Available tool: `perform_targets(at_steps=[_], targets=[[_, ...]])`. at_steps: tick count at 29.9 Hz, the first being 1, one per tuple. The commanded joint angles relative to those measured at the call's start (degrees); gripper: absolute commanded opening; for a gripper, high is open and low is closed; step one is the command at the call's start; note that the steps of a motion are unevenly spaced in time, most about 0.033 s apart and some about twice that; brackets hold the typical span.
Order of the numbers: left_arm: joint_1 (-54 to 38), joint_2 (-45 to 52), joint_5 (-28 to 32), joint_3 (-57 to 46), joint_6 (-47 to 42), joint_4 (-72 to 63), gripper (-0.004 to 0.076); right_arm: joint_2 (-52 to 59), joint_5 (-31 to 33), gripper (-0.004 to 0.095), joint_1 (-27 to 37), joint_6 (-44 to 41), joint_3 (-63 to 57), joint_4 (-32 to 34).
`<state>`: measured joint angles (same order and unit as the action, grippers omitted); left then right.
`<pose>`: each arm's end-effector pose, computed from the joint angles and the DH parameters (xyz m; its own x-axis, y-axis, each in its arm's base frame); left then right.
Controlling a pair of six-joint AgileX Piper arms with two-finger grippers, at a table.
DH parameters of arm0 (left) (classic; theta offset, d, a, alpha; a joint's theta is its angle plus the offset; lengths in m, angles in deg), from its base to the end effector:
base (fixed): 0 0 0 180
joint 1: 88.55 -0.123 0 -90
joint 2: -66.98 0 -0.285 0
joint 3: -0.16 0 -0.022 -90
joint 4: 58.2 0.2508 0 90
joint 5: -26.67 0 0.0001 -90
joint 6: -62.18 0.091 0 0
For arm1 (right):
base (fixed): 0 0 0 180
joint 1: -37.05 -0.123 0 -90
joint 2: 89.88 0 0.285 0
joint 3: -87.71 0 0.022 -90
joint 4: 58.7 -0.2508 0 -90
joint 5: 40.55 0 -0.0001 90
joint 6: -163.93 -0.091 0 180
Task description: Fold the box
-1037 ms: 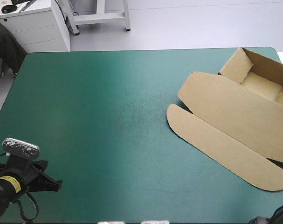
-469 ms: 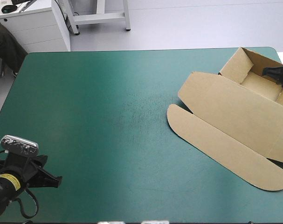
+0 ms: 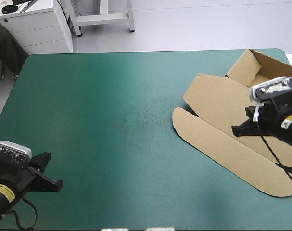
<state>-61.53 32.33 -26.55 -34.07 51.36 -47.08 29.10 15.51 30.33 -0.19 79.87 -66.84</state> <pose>0.0671 -0.0184 0.3488 -0.4891 0.1700 -0.8555 0.2973 0.9546 0.0197 0.1598 0.0296 0.4318 -0.5121 -0.2565 -0.8197 -0.3188 0.9429 -0.0959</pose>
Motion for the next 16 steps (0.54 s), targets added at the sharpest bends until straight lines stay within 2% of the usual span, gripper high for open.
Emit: perform_targets(at_steps=[1, 7, 16], targets=[[0.21, 2.58, 5.96, -0.57, -0.51, 0.4, -0.001, 6.52, -8.63, -0.0001, -0.5, 1.0, -4.34, -1.39], [0.21, 9.14, 11.17, -7.52, -0.51, -1.03, -0.001, 16.45, -13.1, -0.0001, -0.5, 1.04, -14.02, -1.67], [0.21, 16.77, 12.85, -13.42, -0.37, -0.37, -0.001, 32.95, -20.19, -0.0001, -0.5, 1.93, -30.7, -2.6]])
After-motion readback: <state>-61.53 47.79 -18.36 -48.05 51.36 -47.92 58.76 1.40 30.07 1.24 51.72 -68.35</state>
